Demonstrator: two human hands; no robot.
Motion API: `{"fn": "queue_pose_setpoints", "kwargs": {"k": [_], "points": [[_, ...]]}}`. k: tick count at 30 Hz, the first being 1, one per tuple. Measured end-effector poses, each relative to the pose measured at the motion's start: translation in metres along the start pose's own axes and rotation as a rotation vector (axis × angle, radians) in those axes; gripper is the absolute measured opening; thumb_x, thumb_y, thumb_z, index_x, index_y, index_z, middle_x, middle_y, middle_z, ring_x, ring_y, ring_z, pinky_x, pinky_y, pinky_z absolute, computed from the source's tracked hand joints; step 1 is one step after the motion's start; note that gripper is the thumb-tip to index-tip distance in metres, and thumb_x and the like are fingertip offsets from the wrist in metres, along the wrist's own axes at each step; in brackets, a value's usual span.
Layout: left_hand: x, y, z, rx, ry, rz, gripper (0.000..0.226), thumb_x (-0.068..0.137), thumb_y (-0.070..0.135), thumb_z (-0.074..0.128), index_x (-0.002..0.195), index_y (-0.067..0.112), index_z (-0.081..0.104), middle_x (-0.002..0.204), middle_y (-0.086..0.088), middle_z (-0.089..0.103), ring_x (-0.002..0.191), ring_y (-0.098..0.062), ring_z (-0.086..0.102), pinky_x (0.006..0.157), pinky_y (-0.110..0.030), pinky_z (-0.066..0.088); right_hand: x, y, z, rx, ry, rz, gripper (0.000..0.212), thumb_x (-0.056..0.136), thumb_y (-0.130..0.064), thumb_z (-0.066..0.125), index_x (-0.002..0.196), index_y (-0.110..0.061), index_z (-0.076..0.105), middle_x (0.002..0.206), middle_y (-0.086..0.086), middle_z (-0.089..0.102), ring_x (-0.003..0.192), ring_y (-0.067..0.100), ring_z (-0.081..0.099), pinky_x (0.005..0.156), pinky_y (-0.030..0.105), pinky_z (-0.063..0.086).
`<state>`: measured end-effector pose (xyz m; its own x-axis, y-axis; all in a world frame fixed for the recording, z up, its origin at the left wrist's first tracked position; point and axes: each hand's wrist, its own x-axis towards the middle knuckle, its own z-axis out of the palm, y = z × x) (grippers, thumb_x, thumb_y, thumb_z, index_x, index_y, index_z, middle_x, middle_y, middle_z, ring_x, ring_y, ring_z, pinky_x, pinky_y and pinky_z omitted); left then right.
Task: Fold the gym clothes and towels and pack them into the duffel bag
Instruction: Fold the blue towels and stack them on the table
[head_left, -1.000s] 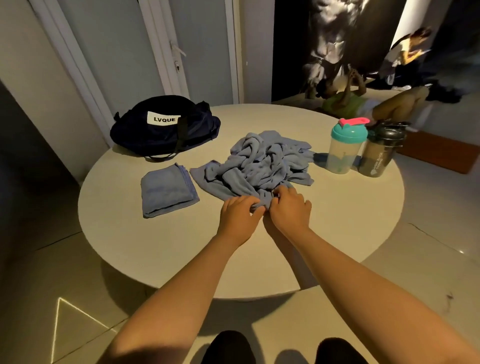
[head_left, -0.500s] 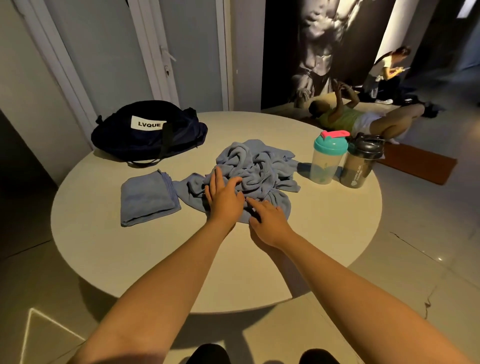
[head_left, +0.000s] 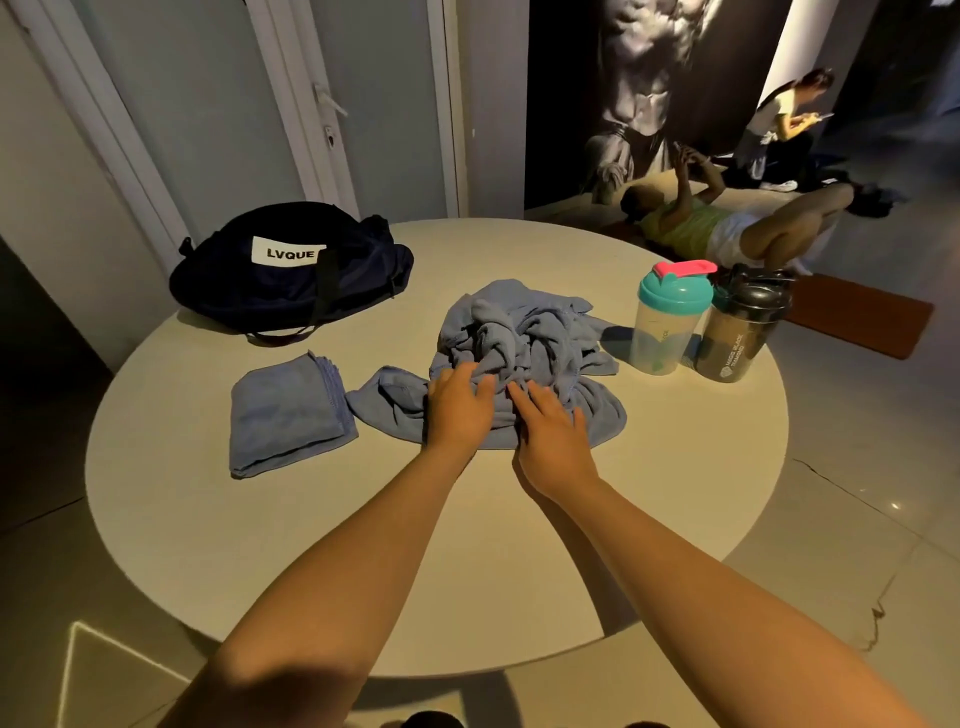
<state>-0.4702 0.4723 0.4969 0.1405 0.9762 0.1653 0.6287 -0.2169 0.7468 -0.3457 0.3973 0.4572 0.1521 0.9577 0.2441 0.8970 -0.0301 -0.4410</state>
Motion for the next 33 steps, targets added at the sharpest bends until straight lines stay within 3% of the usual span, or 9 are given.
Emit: {"fn": "queue_pose_setpoints", "kwargs": {"k": [4, 8, 11, 14, 17, 22, 26, 30, 33], "points": [[-0.024, 0.007, -0.030, -0.297, 0.363, 0.025, 0.022, 0.101, 0.023, 0.048, 0.112, 0.005, 0.056, 0.132, -0.007, 0.045, 0.118, -0.026, 0.039, 0.096, -0.042, 0.040, 0.017, -0.002, -0.011, -0.070, -0.058, 0.104, 0.069, 0.101, -0.016, 0.042, 0.160, -0.031, 0.009, 0.168, -0.003, 0.004, 0.155, 0.021, -0.002, 0.121, 0.056, 0.000], [-0.046, -0.009, -0.051, -0.371, 0.185, 0.062, 0.026, 0.095, 0.041, 0.045, 0.091, 0.017, 0.053, 0.080, -0.003, 0.057, 0.073, -0.024, 0.052, 0.065, -0.048, 0.045, 0.026, -0.010, -0.018, 0.025, 0.072, 0.180, 0.056, 0.100, -0.017, 0.045, 0.154, -0.023, 0.034, 0.159, 0.008, 0.029, 0.149, 0.030, 0.018, 0.118, 0.062, 0.009], [-0.059, -0.022, -0.051, -0.279, 0.112, 0.026, 0.025, 0.089, 0.053, 0.045, 0.093, 0.031, 0.056, 0.077, 0.000, 0.062, 0.073, -0.024, 0.059, 0.064, -0.049, 0.050, 0.003, -0.025, -0.012, 0.104, 0.330, 0.064, 0.038, 0.095, -0.017, 0.046, 0.128, -0.015, 0.062, 0.123, 0.015, 0.057, 0.116, 0.040, 0.050, 0.102, 0.058, 0.033], [-0.072, -0.015, -0.051, -0.333, 0.136, 0.043, 0.009, 0.098, 0.037, 0.053, 0.093, 0.032, 0.059, 0.078, 0.006, 0.062, 0.070, -0.011, 0.058, 0.062, -0.037, 0.049, -0.017, -0.029, -0.003, 0.095, 0.116, 0.011, 0.039, 0.103, -0.023, 0.039, 0.139, -0.022, 0.054, 0.136, 0.005, 0.057, 0.128, 0.029, 0.048, 0.109, 0.055, 0.026], [-0.090, -0.007, -0.061, -0.399, 0.159, 0.154, 0.020, 0.100, 0.022, 0.054, 0.089, 0.006, 0.055, 0.070, -0.009, 0.054, 0.061, -0.013, 0.046, 0.055, -0.031, 0.039, -0.016, -0.024, -0.010, 0.126, -0.112, 0.057, 0.049, 0.109, -0.034, 0.026, 0.157, -0.024, 0.028, 0.162, 0.001, 0.030, 0.151, 0.021, 0.020, 0.120, 0.056, 0.007], [-0.116, -0.018, -0.075, -0.345, -0.163, 0.176, 0.057, 0.085, 0.055, 0.051, 0.085, -0.002, 0.056, 0.080, -0.025, 0.053, 0.070, -0.017, 0.046, 0.067, -0.033, 0.037, -0.021, -0.039, -0.026, 0.450, -0.141, 0.132, 0.050, 0.109, -0.044, 0.025, 0.156, -0.026, 0.031, 0.162, 0.002, 0.029, 0.151, 0.027, 0.019, 0.121, 0.054, 0.010], [-0.138, -0.019, -0.082, -0.527, -0.320, 0.102, 0.034, 0.092, 0.040, 0.054, 0.080, 0.014, 0.072, 0.088, -0.007, 0.070, 0.083, -0.027, 0.060, 0.080, -0.040, 0.048, -0.052, -0.047, -0.026, 0.430, -0.034, 0.103, 0.047, 0.100, -0.045, 0.053, 0.142, -0.023, 0.054, 0.122, 0.009, 0.051, 0.126, 0.029, 0.041, 0.110, 0.045, 0.034], [-0.148, -0.021, -0.075, -0.327, 0.058, 0.215, 0.018, 0.100, 0.015, 0.055, 0.098, 0.025, 0.070, 0.118, 0.005, 0.061, 0.108, -0.006, 0.057, 0.083, -0.017, 0.045, -0.081, -0.047, -0.033, 0.376, -0.120, 0.122, 0.061, 0.088, -0.054, 0.065, 0.141, -0.028, 0.053, 0.123, 0.005, 0.045, 0.115, 0.027, 0.045, 0.103, 0.042, 0.042], [-0.151, -0.029, -0.065, 0.055, 0.127, -0.026, 0.022, 0.101, 0.033, 0.048, 0.120, 0.030, 0.061, 0.132, 0.002, 0.059, 0.122, -0.023, 0.048, 0.096, -0.037, 0.041, -0.095, -0.060, -0.049, 0.349, -0.331, 0.019, 0.068, 0.092, -0.031, 0.067, 0.153, -0.024, 0.038, 0.139, 0.009, 0.055, 0.110, 0.023, 0.055, 0.096, 0.040, 0.046]]}}
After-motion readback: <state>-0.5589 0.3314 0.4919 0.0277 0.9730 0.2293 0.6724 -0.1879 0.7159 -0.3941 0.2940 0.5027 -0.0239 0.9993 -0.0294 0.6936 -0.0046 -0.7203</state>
